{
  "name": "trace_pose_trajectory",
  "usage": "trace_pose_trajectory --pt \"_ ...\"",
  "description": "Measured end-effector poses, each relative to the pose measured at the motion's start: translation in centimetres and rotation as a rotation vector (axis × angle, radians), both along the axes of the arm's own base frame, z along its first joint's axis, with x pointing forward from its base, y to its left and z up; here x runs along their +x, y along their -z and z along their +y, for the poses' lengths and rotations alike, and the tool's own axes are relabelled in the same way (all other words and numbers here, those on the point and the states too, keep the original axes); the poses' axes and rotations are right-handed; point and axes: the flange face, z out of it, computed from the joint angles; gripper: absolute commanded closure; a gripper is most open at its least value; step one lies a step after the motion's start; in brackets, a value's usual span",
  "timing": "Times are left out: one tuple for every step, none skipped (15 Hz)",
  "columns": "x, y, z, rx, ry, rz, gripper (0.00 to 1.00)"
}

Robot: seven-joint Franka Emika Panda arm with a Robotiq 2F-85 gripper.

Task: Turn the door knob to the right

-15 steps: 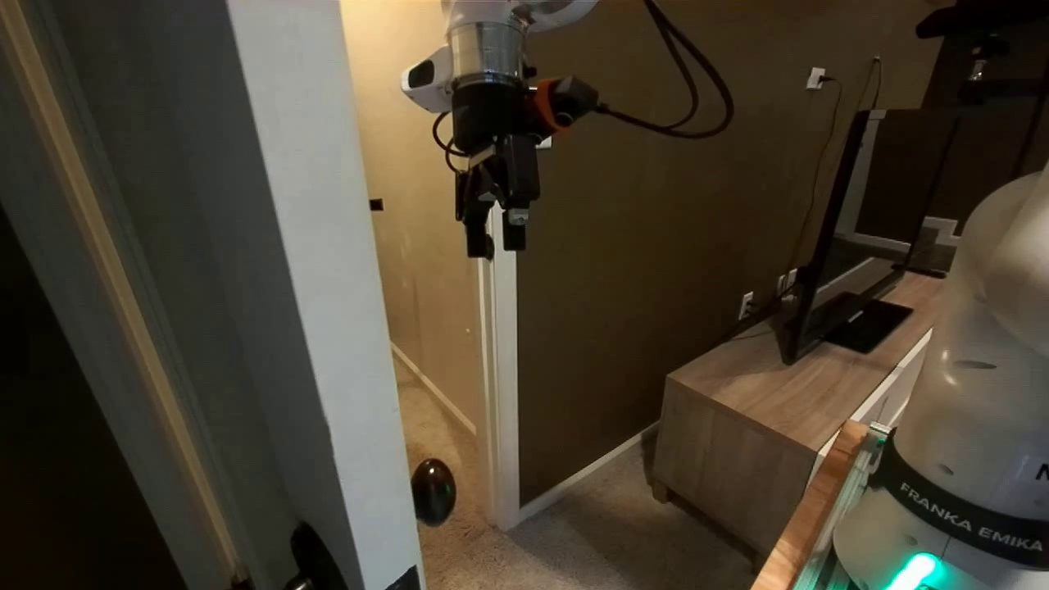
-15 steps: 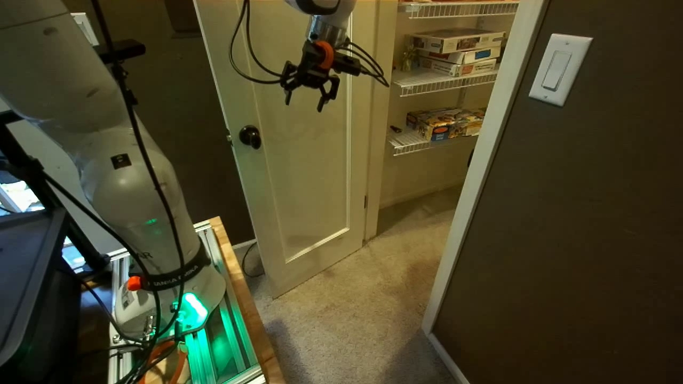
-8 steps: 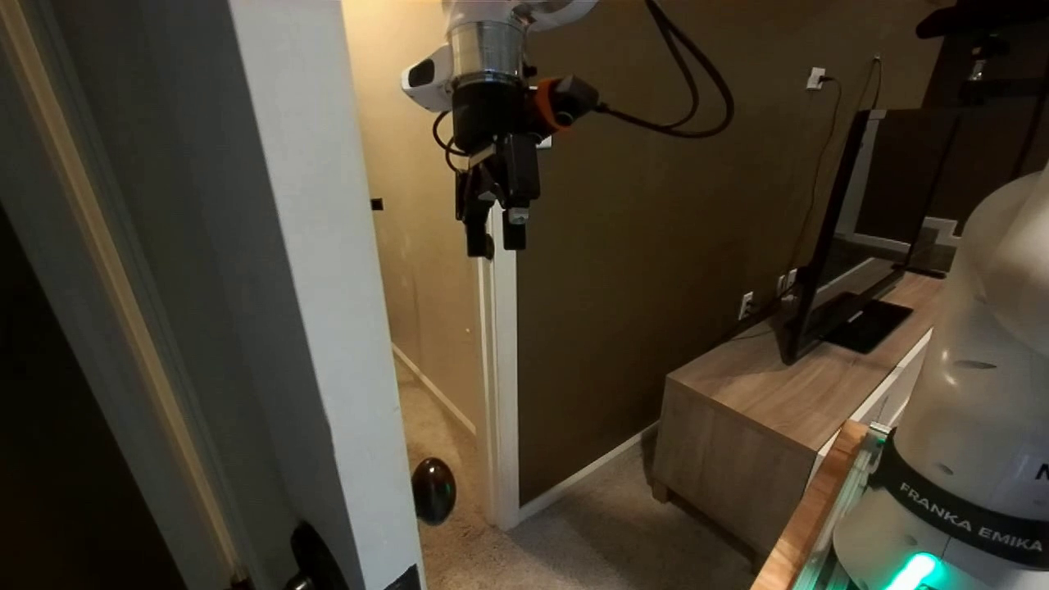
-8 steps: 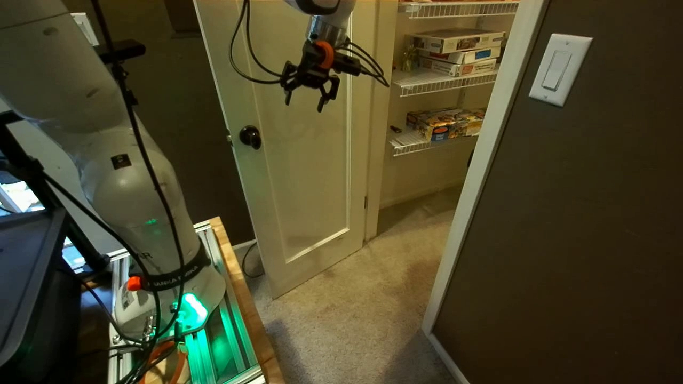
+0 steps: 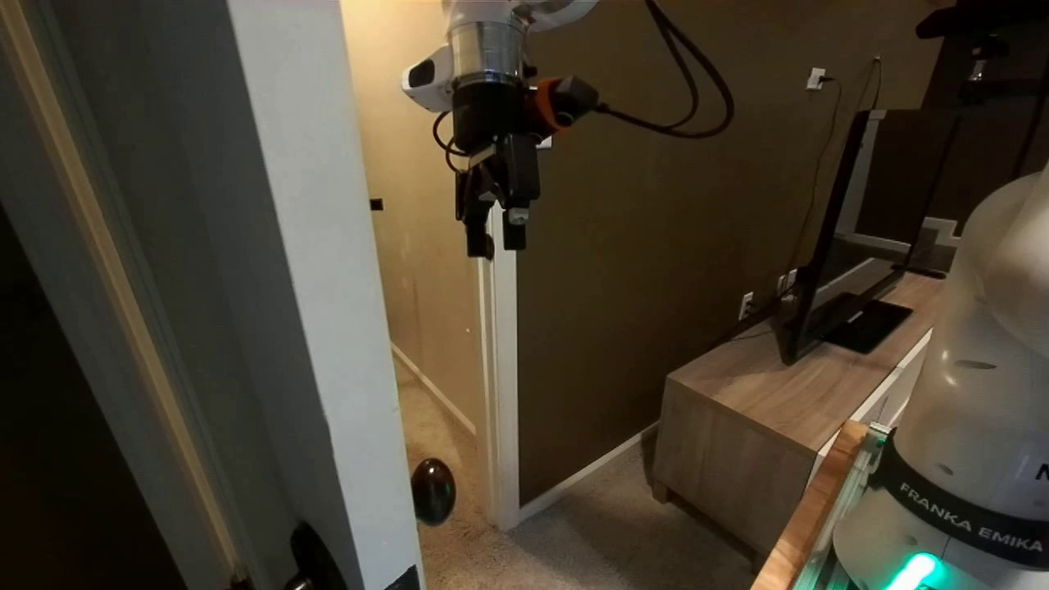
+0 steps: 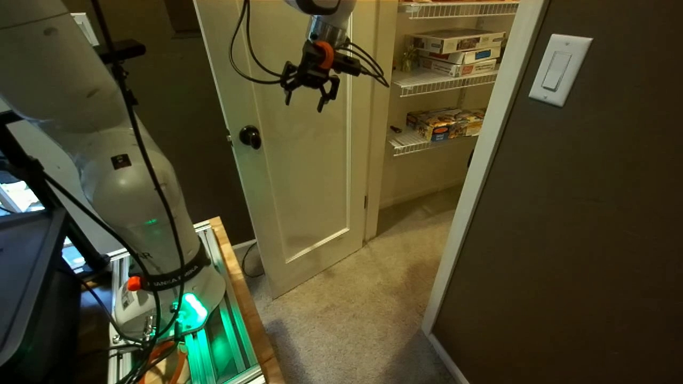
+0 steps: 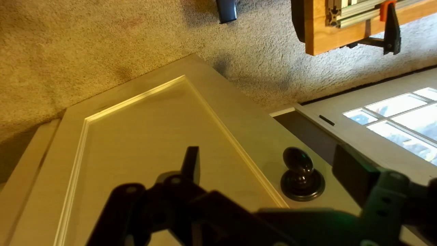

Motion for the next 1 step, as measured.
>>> trace_pose_trajectory --pt "0.00 0.00 0.00 0.000 0.000 0.000 0.00"
